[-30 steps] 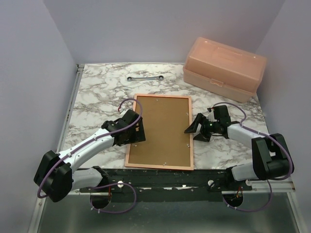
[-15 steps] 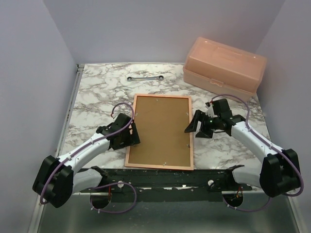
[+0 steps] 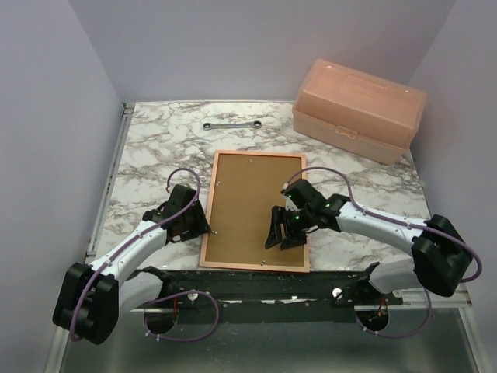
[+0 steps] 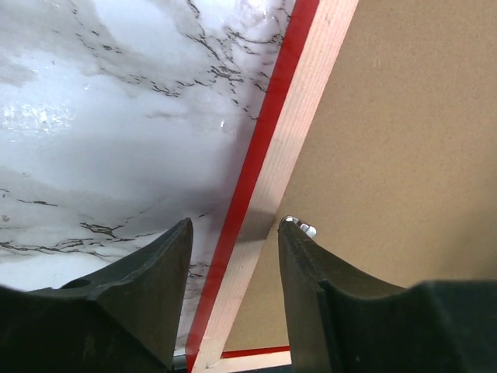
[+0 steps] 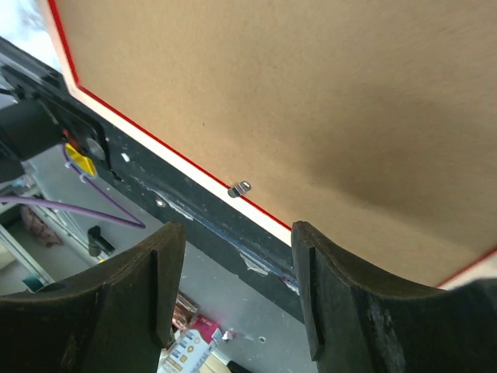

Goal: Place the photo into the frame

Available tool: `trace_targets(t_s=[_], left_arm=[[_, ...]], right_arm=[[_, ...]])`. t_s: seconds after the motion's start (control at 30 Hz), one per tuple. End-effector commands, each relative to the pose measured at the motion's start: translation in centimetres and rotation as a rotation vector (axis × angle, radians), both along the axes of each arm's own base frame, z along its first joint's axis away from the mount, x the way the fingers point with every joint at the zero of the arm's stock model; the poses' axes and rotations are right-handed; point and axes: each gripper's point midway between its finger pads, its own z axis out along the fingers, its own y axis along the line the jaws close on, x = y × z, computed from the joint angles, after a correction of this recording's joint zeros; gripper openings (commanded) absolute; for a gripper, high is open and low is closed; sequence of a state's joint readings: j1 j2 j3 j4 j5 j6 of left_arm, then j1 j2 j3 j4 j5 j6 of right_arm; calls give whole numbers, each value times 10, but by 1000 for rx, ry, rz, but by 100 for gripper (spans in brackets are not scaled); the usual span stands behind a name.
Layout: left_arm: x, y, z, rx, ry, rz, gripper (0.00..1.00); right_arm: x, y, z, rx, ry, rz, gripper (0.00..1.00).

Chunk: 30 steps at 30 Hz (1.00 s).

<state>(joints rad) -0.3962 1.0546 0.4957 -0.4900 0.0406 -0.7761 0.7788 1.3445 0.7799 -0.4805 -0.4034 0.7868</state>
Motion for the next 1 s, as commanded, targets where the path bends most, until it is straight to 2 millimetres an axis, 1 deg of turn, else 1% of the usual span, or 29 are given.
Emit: trace_targets(t_s=[0.0, 0.17, 0.27, 0.4, 0.53, 0.7, 0.97], left_arm=[[1, -4, -4, -30, -4, -27, 46], [1, -6, -7, -36, 6, -36, 44], [2, -7, -7, -42, 7, -39, 42], [1, -8, -8, -46, 12, -42, 40], [2, -10, -8, -53, 10, -44, 39], [1, -11, -10, -56, 19, -45, 39], [2, -12, -10, -64, 19, -49, 38]], right_arm=[[-9, 17, -22, -47, 6, -18, 63], [-14, 23, -33, -99, -20, -6, 62], [-20, 29, -39, -101, -14, 8, 61], [-29, 36, -45, -98, -1, 21, 57], [-34, 42, -46, -90, 4, 28, 52], [-38, 48, -44, -98, 0, 39, 48], [-47, 58, -47, -79, 17, 35, 48]])
